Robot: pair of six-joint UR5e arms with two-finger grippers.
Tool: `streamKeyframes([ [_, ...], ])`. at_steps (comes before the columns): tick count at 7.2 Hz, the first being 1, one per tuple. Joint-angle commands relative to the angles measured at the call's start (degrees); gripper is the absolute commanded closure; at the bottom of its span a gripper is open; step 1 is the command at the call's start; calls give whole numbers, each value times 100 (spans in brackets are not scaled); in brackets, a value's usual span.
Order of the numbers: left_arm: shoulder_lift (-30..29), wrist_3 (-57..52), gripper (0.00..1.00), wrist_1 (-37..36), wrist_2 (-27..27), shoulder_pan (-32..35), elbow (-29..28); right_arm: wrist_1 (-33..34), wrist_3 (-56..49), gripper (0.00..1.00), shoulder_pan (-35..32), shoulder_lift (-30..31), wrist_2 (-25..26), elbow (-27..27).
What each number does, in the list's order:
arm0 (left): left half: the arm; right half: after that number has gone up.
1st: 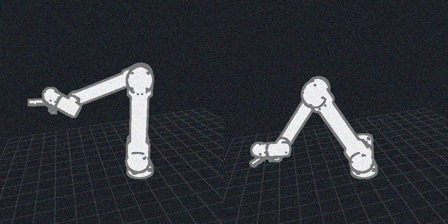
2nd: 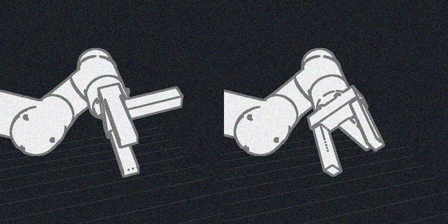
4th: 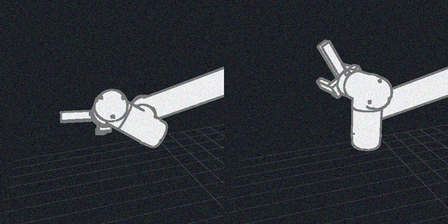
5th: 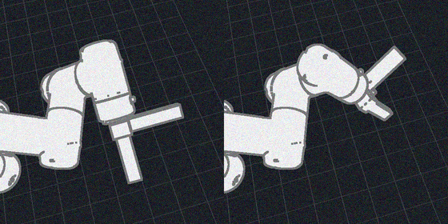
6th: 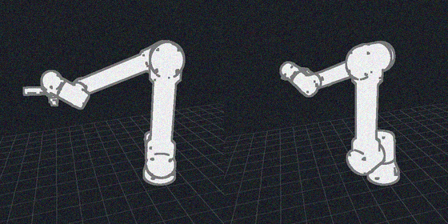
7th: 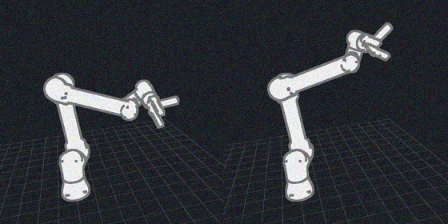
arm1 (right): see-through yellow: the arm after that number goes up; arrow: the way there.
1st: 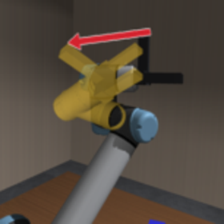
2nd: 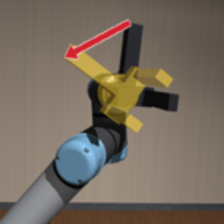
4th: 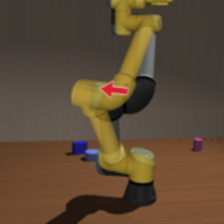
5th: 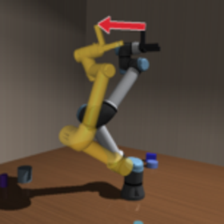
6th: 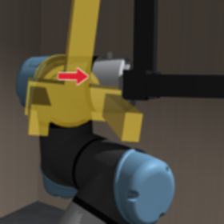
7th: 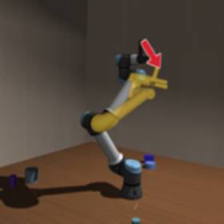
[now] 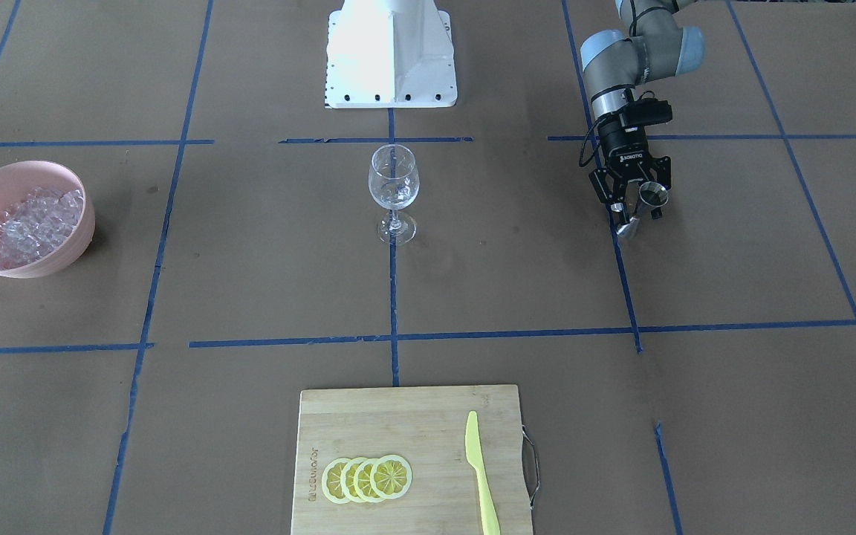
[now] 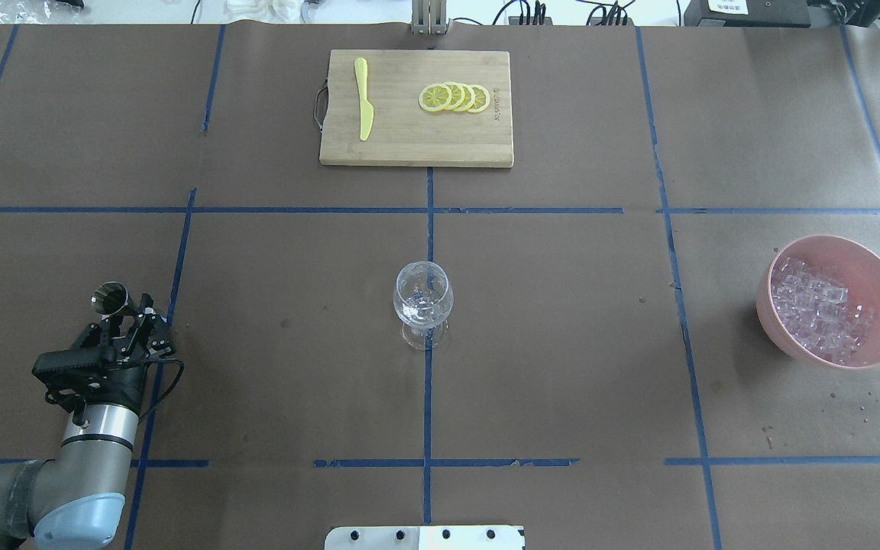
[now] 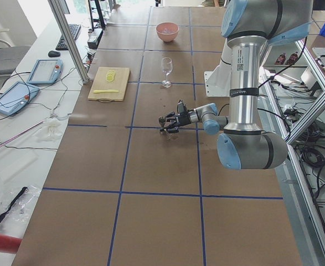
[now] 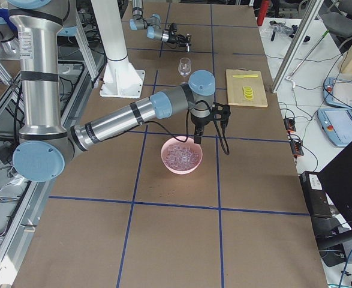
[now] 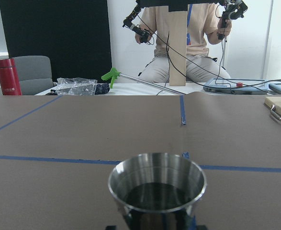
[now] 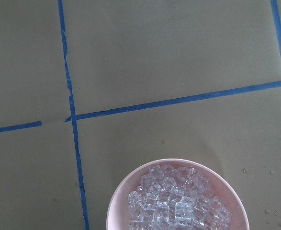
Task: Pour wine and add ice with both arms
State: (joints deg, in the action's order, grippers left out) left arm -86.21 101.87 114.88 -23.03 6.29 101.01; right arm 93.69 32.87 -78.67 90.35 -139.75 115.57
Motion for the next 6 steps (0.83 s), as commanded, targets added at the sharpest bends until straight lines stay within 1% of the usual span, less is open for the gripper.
streamKeyframes([
  [1, -1, 9, 100, 25, 0, 39, -2, 0, 0, 0, 0, 0, -9, 0],
  [3, -45, -26, 100, 43, -9, 214, 181, -9, 0, 0, 0, 0, -9, 0],
  [6, -54, -447, 100, 52, 0, 408, 734, -26, -9, 0, 0, 44, -18, 0],
])
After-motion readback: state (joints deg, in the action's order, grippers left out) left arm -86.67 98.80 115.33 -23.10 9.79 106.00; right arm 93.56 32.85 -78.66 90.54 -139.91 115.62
